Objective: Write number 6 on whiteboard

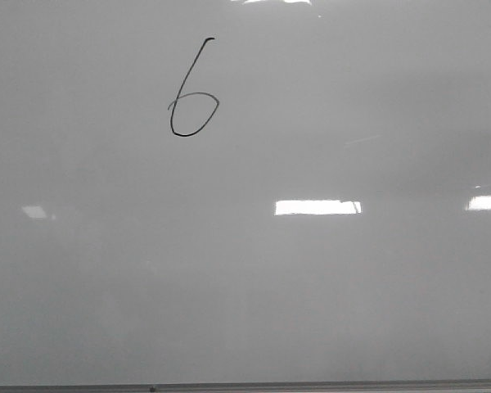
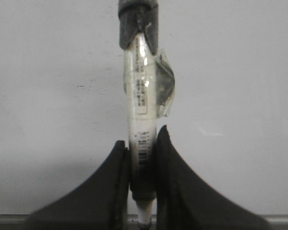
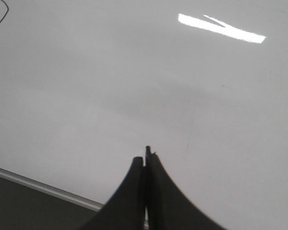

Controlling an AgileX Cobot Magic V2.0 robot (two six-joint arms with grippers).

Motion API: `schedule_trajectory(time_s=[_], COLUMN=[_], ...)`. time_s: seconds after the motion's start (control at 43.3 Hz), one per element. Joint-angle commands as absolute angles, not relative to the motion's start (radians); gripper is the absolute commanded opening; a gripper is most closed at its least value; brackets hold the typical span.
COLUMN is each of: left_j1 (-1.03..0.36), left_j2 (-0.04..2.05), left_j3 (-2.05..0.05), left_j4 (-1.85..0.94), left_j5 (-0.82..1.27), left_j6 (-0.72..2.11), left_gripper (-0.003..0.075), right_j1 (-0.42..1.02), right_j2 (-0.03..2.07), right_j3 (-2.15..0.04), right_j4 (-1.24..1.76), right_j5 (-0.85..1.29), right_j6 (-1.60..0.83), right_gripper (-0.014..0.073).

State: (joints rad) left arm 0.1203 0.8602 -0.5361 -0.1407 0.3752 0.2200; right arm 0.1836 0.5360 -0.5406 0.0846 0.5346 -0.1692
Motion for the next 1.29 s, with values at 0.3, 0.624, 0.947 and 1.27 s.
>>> schedule_trajectory(time_s=[0.3, 0.624, 0.947, 1.27], left_j1=[0.129, 0.129, 0.129, 0.129], left_j2=[1.227, 1.340, 1.340, 1.340], left_j3=[-0.576, -0.576, -0.576, -0.576], left_j4=[-0.185, -0.185, -0.185, -0.183], left_j5=[-0.067, -0.206, -0.230, -0.242], left_j6=[0.208, 0.212, 0.214, 0.220], left_gripper=[-0.0020, 0.0017, 0.0219, 0.0309], right_j1=[0.177, 0.177, 0.177, 0.177], right_j2=[0.536, 0.536, 0.536, 0.536], right_j3=[-0.561, -0.561, -0.561, -0.561], right_j4=[0.087, 0.087, 0.087, 0.087], right_j5=[0.453, 0.453, 0.451, 0.451], right_j6=[-0.166, -0.166, -0.166, -0.166], right_gripper=[-0.0060, -0.0060, -0.0060, -0.0060])
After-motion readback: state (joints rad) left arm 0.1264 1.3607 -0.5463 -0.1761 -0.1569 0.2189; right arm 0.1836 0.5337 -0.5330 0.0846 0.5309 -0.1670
